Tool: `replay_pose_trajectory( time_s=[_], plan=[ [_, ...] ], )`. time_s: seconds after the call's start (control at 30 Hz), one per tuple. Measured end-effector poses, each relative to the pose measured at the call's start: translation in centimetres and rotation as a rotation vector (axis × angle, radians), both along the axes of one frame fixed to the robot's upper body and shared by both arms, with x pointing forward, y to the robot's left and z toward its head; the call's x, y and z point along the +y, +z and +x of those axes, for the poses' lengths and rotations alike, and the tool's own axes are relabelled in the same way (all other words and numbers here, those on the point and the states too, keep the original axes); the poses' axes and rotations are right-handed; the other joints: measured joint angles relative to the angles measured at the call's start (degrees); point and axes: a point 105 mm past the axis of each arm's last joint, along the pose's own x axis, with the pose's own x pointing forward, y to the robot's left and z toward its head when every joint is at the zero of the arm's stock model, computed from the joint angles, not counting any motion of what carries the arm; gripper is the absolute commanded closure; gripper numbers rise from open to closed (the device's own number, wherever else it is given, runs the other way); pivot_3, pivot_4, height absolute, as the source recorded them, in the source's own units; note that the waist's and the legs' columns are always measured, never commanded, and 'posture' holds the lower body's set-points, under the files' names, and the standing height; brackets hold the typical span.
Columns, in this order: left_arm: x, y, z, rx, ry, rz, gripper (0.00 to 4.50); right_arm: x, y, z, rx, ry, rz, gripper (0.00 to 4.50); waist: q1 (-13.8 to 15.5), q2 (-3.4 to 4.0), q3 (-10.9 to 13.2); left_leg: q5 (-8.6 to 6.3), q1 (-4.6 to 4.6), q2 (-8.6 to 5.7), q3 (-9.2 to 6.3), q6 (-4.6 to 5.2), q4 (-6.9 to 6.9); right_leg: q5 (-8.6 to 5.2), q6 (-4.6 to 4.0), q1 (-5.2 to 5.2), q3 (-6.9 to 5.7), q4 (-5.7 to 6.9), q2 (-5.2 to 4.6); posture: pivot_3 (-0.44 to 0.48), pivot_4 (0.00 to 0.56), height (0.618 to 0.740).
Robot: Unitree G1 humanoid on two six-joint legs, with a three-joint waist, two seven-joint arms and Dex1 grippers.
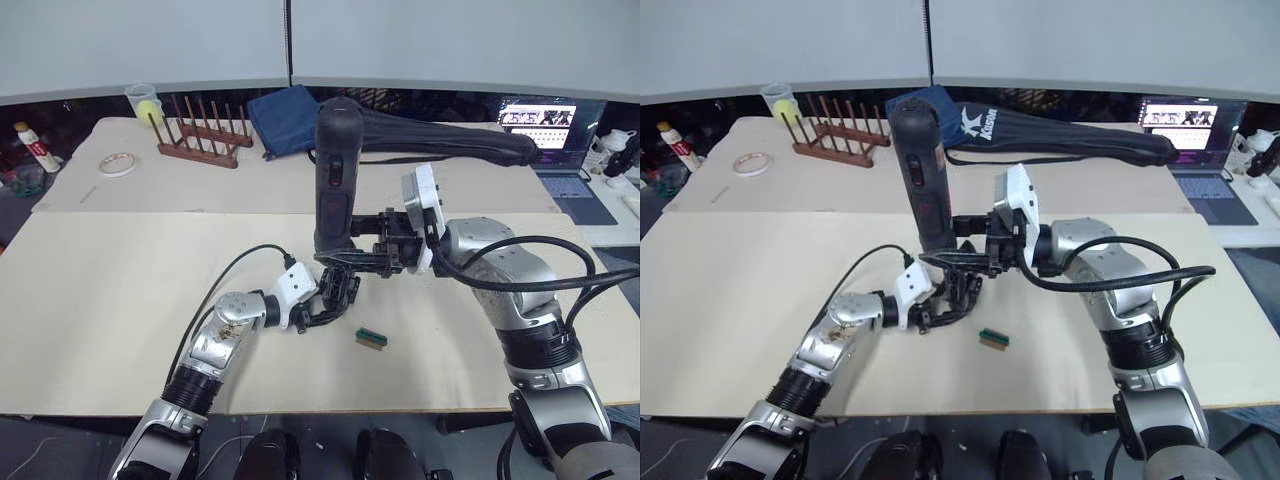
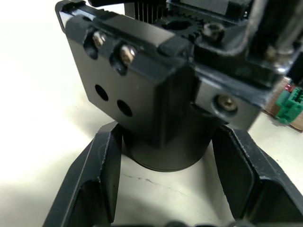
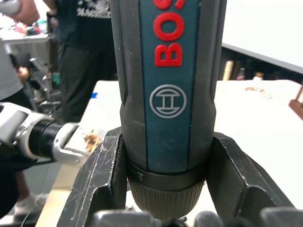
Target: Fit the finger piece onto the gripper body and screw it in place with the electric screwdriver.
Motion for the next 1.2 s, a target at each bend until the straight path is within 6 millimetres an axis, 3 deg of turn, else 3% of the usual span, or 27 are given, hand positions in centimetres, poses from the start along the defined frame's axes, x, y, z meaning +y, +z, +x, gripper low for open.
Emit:
replay_pose_trajectory(
  time_s=[0.23, 0.47, 0.6, 0.63, 0.8, 0.87, 0.97, 1.07, 1.2],
  plan=[
    [-0.1, -0.1, 0.0, 0.001, 0.000, 0.002, 2.22, 0.1, 2.4, -1.6, -0.087, 0.034, 0.078, 2.56, 0.06, 0.00, 0.01, -0.05, -0.01, 0.00, 0.01, 0.08, 0.00, 0.00, 0.01, 0.00, -0.01, -0.03, 0.00, 0.000, 0.150, 0.740],
    [0.0, -0.1, 0.0, 0.006, 0.002, 0.002, 2.22, 0.3, 3.0, -2.5, -0.034, 0.083, 0.105, 2.56, 0.06, 0.00, 0.01, -0.05, -0.01, 0.00, 0.01, 0.08, 0.01, 0.00, 0.01, 0.02, -0.01, -0.04, 0.00, 0.000, 0.150, 0.740],
    [0.5, 0.0, -0.3, 0.036, -0.012, 0.013, 0.22, -0.5, 3.9, -2.7, 0.088, 0.104, 0.120, 2.56, -0.18, 0.00, 0.03, -0.06, -0.01, 0.02, 0.00, 0.09, -0.02, 0.00, 0.00, -0.03, -0.01, -0.03, -0.02, 0.000, 0.150, 0.740],
    [0.8, 0.1, -0.4, 0.044, -0.018, 0.019, 0.00, -0.8, 4.2, -2.8, 0.109, 0.106, 0.122, 2.56, -0.21, 0.00, 0.03, -0.06, -0.01, 0.03, -0.01, 0.09, -0.05, 0.00, -0.01, -0.04, -0.01, -0.04, -0.02, 0.000, 0.150, 0.740],
    [3.6, 1.5, -1.9, 0.096, -0.086, 0.049, 0.00, -2.9, 4.8, -3.7, 0.291, 0.103, 0.079, 2.56, -0.26, 0.02, 0.06, -0.06, -0.04, 0.04, 0.00, 0.08, -0.12, -0.03, -0.06, -0.15, 0.01, -0.05, -0.10, 0.000, 0.150, 0.740],
    [5.1, 2.5, -3.1, 0.123, -0.128, 0.054, 0.00, -4.3, 4.2, -3.4, 0.381, 0.051, 0.043, 2.56, -0.26, 0.02, 0.06, -0.06, -0.09, 0.04, -0.01, 0.07, -0.12, -0.04, -0.10, -0.19, 0.01, -0.07, -0.12, 0.000, 0.150, 0.740],
    [7.7, 3.7, -6.0, 0.201, -0.205, 0.082, 0.00, -8.3, 1.6, -1.9, 0.621, -0.135, -0.031, 2.56, -0.10, 0.02, 0.07, -0.05, -0.18, 0.00, 0.00, 0.06, -0.12, -0.23, -0.42, -0.26, 0.01, -0.12, -0.21, 0.000, 0.150, 0.740],
    [9.7, 4.9, -8.0, 0.255, -0.246, 0.115, 0.00, -12.9, -2.6, -1.1, 0.874, -0.359, -0.134, 2.56, 0.27, 0.05, 0.12, -0.06, -0.32, -0.09, 0.04, 0.09, -0.11, -0.24, -0.42, -0.40, 0.05, -0.14, -0.28, 0.000, 0.150, 0.740],
    [11.0, 6.4, -8.2, 0.208, -0.218, 0.143, 0.00, -18.0, -8.4, -1.0, 1.132, -0.620, -0.268, 2.56, 0.30, 0.10, 0.15, -0.22, -0.33, -0.12, 0.06, 0.37, -0.11, -0.23, -0.40, -0.43, 0.11, -0.15, -0.24, 0.000, 0.150, 0.740]
  ],
)
